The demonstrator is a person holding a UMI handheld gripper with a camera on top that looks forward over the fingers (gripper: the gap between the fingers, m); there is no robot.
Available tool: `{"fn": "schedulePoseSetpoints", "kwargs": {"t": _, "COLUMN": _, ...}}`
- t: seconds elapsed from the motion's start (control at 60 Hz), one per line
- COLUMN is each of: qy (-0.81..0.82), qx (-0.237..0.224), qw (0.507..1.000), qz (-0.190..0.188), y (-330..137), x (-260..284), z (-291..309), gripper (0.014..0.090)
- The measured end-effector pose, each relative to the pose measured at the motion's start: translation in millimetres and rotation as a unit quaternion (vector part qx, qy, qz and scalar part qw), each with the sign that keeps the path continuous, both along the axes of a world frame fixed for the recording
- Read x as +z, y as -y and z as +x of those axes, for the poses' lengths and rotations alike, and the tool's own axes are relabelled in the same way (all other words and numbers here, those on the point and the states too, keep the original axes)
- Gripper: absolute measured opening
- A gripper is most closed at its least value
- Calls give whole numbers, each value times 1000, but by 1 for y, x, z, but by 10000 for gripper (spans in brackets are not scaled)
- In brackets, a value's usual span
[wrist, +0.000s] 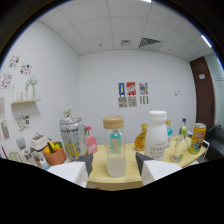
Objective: Make me a cup of Mount Fuji.
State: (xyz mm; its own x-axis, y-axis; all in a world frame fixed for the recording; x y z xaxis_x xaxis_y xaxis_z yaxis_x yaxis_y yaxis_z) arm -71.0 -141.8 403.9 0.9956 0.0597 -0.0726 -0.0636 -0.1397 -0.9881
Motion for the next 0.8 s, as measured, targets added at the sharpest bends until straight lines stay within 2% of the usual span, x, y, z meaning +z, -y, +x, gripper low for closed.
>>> {"fn": "schedulePoseSetpoints", "kwargs": {"t": 0.1, "qy": 19, "qx": -16, "qw": 1000, "qz": -14, "y": -26, "x": -9, "z": 5, "gripper": 712}}
{"fn": "schedulePoseSetpoints", "kwargs": {"t": 0.283, "qy": 27, "qx": -15, "qw": 999, "qz": -28, "y": -45, "x": -17, "z": 4, "gripper": 414}}
{"fn": "schedulePoseSetpoints", "kwargs": {"t": 0.4, "qy": 32, "qx": -16, "qw": 999, "qz": -29, "y": -44, "x": -15, "z": 4, "gripper": 399}}
{"fn": "schedulePoseSetpoints", "kwargs": {"t": 0.55, "qy": 38, "qx": -4, "qw": 999, "qz": -13, "y": -32, "x": 2, "z": -2, "gripper": 375}}
{"fn": "schedulePoseSetpoints", "kwargs": {"t": 0.683, "qy": 28, "qx": 20, "qw": 999, "qz": 21, "y": 4, "x": 27, "z": -9, "gripper": 369}}
{"fn": "schedulePoseSetpoints", "kwargs": {"t": 0.8, "qy": 10, "qx": 35, "qw": 999, "qz": 26, "y": 42, "x": 8, "z": -11, "gripper": 369}}
